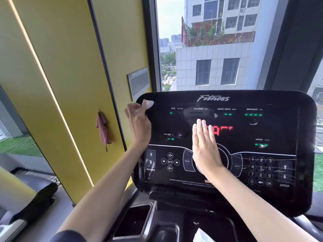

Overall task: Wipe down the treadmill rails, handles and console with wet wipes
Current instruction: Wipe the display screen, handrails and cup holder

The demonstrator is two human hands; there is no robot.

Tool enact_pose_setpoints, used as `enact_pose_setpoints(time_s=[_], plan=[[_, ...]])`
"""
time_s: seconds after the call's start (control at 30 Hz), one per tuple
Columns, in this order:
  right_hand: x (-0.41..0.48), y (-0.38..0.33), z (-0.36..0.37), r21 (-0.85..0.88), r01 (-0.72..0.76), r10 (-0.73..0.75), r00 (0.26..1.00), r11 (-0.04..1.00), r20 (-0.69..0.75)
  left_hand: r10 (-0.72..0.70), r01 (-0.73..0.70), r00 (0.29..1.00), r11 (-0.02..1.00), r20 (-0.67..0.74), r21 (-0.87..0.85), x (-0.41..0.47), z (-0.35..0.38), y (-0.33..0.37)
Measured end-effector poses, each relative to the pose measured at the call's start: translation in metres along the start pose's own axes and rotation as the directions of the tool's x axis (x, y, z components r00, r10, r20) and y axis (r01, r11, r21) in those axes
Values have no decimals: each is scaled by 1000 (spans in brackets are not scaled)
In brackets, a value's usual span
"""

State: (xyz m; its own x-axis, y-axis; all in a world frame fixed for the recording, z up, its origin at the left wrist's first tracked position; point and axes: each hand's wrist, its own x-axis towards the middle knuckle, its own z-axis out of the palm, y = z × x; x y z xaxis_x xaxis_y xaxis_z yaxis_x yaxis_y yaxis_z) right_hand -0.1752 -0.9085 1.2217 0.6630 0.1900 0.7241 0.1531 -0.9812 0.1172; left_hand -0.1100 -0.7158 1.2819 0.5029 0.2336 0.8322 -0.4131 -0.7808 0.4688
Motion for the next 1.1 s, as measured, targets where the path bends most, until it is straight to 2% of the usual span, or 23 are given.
enact_pose_setpoints(time_s=[0.1, 0.2, 0.3, 0.33, 0.37, 0.4, 0.43, 0.47, 0.5, 0.57, 0.63, 0.83, 0.87, 0.93, 1.0, 1.1], plan=[[-1, 0, 1, 11, 3, -3, 1000, 1000, 2, 21, -24, 996, 999, 84, 31, -8, 12, 5], [-2, -1, 4, 16, -8, 8, 1000, 1000, -12, 153, -157, 976, 987, 154, 16, -39, 20, 13], [-1, 0, 4, 14, -3, 4, 1000, 1000, -12, 400, -381, 870, 917, 289, -122, -69, 17, 15], [-1, 1, 4, 15, 3, -3, 1000, 1000, -9, 441, -412, 844, 897, 306, -160, -73, 12, 13], [-2, 2, 5, 15, 9, -9, 1000, 1000, -7, 426, -386, 857, 904, 289, -185, -71, 6, 11], [-1, 2, 4, 16, 11, -11, 1000, 1000, -6, 339, -299, 910, 935, 237, -191, -64, 1, 10], [-1, 2, 4, 16, 7, -7, 1000, 1000, -9, 184, -151, 969, 968, 165, -198, -52, -4, 10], [0, 2, 5, 18, 4, -4, 1000, 1000, -10, 20, -2, 996, 980, 90, -198, -37, -8, 10], [1, 1, 4, 23, 3, -3, 1000, 1000, -10, -109, 113, 994, 974, 32, -194, -20, -11, 9], [0, 2, 3, 35, 5, -4, 1000, 999, -21, -213, 208, 977, 966, -19, -155, 4, -9, 5], [0, 3, 5, 11, 5, -5, 1000, 1000, -25, -205, 203, 979, 972, -1, -121, 10, 1, 6], [-3, 4, 10, -31, 15, -16, 1000, 999, -7, 60, -43, 987, 993, 150, -113, -30, 22, 28], [-3, 4, 10, -29, 18, -18, 1000, 999, -3, 145, -120, 966, 984, 214, -129, -37, 21, 28], [-2, 4, 6, -7, 30, -30, 999, 1000, 18, 288, -224, 876, 953, 387, -202, -49, 15, 24], [1, 4, -2, 46, 8, -11, 999, 999, 47, 304, -170, 789, 943, 535, -286, -53, 3, 19], [6, -2, -20, 255, -109, 90, 992, 961, 84, 173, 23, 752, 957, 636, -288, -44, -19, 18]])
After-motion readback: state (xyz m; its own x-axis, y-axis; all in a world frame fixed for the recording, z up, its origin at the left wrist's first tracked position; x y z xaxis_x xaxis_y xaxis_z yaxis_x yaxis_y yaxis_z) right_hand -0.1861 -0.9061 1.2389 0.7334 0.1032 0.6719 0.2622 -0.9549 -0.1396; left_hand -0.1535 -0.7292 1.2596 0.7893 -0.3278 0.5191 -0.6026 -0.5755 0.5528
